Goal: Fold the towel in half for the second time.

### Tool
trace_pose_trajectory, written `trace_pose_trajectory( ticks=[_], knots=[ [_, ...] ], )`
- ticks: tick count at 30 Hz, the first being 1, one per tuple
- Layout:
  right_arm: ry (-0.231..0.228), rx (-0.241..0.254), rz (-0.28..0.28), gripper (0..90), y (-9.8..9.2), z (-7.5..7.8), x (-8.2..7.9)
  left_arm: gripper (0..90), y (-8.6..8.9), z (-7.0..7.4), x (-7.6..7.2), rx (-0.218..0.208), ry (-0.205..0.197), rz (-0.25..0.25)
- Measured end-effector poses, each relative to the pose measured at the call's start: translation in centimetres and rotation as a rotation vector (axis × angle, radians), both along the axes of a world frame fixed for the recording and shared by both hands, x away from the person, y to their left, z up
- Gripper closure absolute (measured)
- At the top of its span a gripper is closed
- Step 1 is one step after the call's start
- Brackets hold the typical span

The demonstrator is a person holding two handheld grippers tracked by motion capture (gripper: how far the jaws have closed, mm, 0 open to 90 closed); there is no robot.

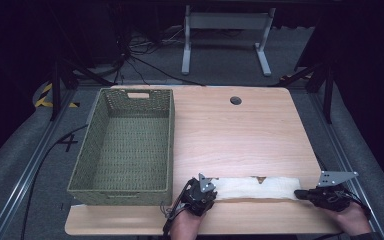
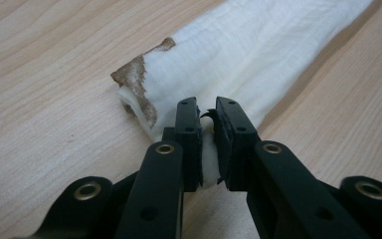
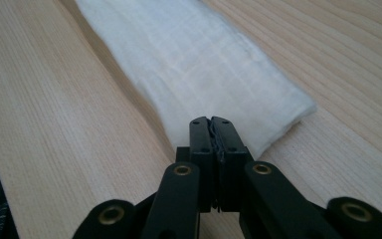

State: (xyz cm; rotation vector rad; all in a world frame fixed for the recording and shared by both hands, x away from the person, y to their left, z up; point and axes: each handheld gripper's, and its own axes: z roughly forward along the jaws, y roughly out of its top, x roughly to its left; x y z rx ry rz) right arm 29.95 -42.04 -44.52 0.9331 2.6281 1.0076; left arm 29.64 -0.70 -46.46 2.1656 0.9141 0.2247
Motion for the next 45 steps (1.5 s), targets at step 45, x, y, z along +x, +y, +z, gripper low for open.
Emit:
trace_pose_trajectory(
  ticks=[45],
  knots=[
    [-0.011,-0.009,0.135,89.7,7.7,-0.5,1.8,89.8,-5.7,0.7,5.7,0.101,-0.025,-0.145]
  ],
)
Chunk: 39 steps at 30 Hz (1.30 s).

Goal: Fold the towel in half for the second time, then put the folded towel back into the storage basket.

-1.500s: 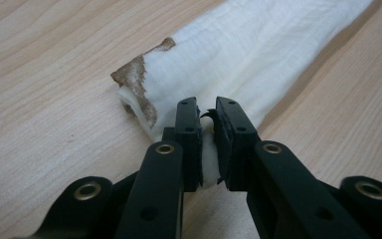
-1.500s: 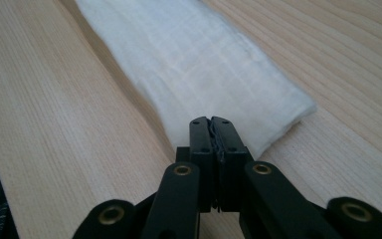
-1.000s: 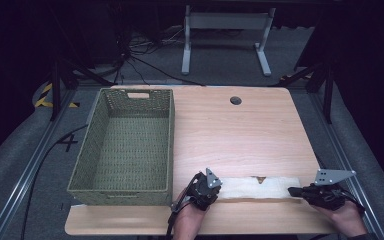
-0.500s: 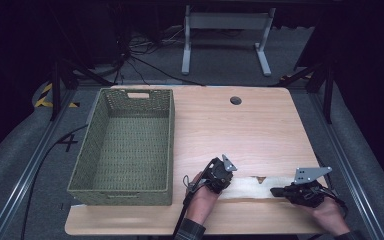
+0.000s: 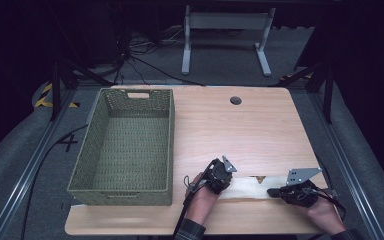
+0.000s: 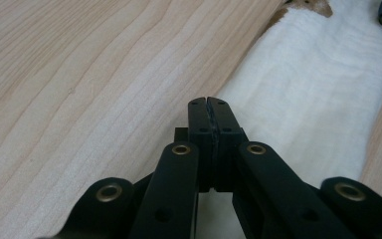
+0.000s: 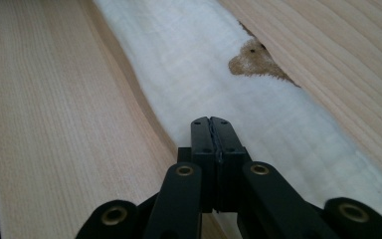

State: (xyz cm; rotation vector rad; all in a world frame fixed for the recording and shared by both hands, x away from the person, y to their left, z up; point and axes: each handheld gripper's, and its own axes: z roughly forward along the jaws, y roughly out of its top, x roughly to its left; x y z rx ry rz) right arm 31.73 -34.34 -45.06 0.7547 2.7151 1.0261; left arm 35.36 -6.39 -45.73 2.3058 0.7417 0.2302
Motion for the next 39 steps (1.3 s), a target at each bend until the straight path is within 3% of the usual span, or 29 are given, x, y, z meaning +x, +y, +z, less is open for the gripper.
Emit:
trace_pose_trajectory(
  ticks=[19,30,39],
  knots=[
    [-0.025,-0.008,-0.036,89.8,0.1,0.0,3.3,89.8,1.1,0.0,-0.8,-0.024,0.055,0.006],
    [-0.035,-0.013,-0.060,89.8,0.5,0.0,5.6,89.8,1.3,-0.2,-2.1,-0.066,0.099,-0.036],
    [-0.039,0.004,-0.053,89.7,1.1,-0.1,7.6,89.8,0.3,-0.3,-3.5,-0.082,0.122,-0.087]
  ],
)
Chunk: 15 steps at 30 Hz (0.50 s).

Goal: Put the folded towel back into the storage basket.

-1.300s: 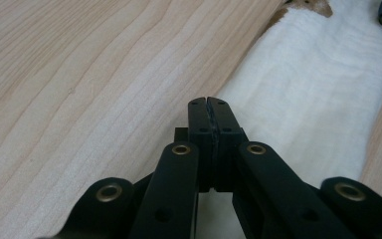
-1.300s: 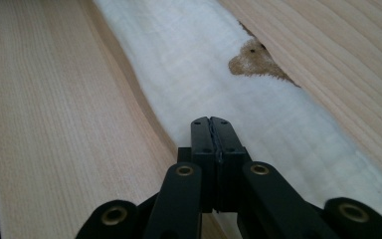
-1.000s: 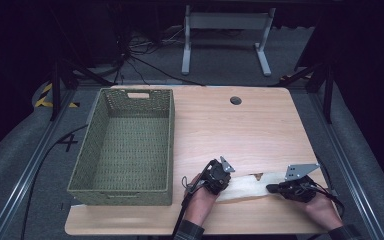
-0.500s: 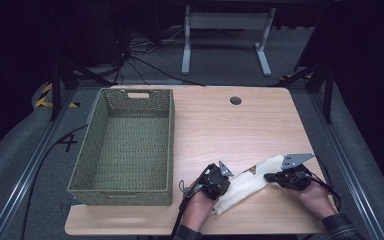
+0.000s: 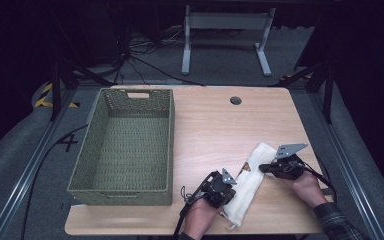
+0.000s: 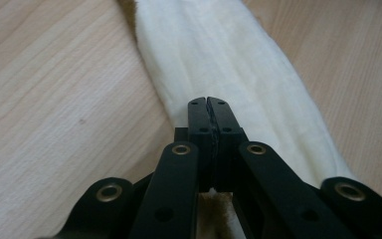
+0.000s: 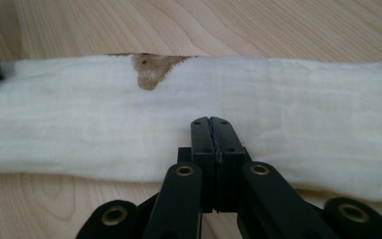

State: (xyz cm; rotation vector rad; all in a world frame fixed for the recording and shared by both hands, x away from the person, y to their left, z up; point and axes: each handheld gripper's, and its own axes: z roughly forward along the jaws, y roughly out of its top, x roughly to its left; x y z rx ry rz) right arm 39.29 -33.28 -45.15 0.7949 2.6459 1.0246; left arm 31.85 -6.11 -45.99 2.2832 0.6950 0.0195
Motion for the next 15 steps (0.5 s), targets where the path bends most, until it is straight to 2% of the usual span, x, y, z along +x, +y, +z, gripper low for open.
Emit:
trace_pose_trajectory(
  ticks=[7,15],
  knots=[
    [0.001,0.009,0.015,89.7,0.5,-0.1,1.1,89.8,-1.1,0.0,-0.7,-0.006,0.019,-0.046],
    [-0.004,0.030,0.052,89.6,1.7,-0.3,2.3,89.8,-2.3,-0.1,-1.4,-0.017,0.017,-0.079]
  ],
)
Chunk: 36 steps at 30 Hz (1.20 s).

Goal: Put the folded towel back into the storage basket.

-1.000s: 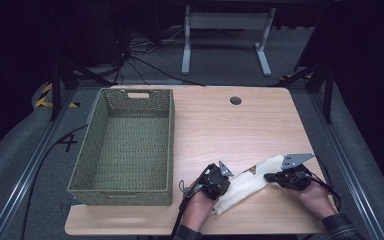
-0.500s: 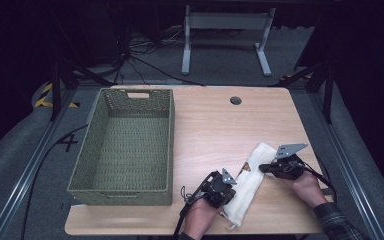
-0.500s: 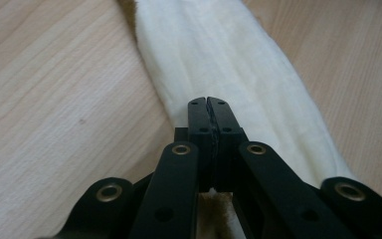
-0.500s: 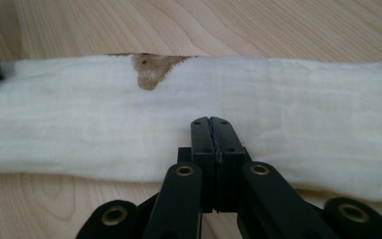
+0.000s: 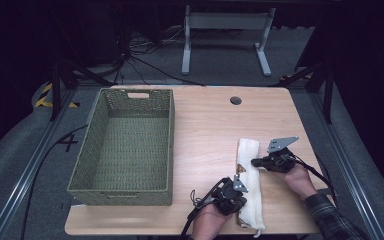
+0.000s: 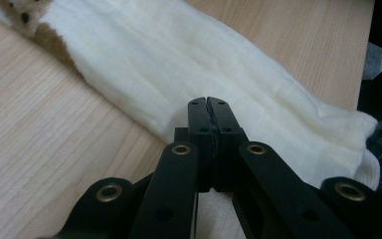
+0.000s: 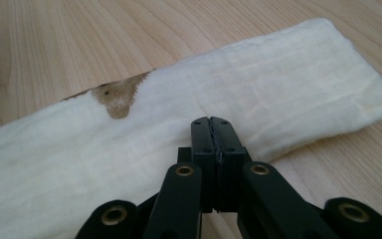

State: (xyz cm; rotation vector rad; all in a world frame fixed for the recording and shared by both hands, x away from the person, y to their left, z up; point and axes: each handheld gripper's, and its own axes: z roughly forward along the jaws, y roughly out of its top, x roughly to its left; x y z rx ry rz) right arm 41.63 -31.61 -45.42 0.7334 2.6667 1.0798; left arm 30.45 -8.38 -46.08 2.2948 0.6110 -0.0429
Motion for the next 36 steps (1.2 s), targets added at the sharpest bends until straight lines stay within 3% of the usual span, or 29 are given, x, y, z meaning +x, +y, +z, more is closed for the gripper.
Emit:
trace_pose_trajectory(
  ticks=[8,13,17,18,20,26,28,30,32,36],
  knots=[
    [-0.008,-0.010,0.016,89.5,0.7,0.0,0.4,89.7,-0.2,0.1,0.0,0.001,-0.005,-0.029],
    [-0.010,0.010,0.032,86.4,0.4,0.2,0.1,87.9,-0.1,0.7,0.6,0.023,-0.023,-0.036],
    [-0.013,0.040,0.061,78.4,0.2,0.7,-0.7,79.8,0.6,1.7,1.8,0.043,-0.049,-0.050],
    [-0.028,0.036,0.089,72.9,0.2,1.0,-1.6,78.2,0.9,2.2,2.6,0.046,-0.064,-0.054],
    [-0.029,0.032,0.109,68.5,0.2,1.2,-2.3,74.3,1.2,2.5,3.3,0.018,-0.055,-0.049],
    [-0.015,0.077,0.173,56.6,0.2,1.9,-4.6,61.5,1.6,2.9,4.2,0.037,-0.077,-0.080],
    [-0.011,0.063,0.213,48.4,0.6,2.1,-5.9,55.4,1.8,2.6,4.5,0.047,-0.091,-0.067],
    [-0.016,0.039,0.238,42.2,1.1,2.0,-6.8,51.2,1.9,2.3,4.7,0.068,-0.104,-0.080],
    [0.007,0.036,0.269,36.7,1.5,1.6,-7.8,47.7,2.1,2.1,4.7,0.092,-0.110,-0.095],
    [0.011,0.013,0.296,26.6,1.9,1.2,-8.7,42.5,2.3,2.0,4.6,0.085,-0.141,-0.079]
  ],
)
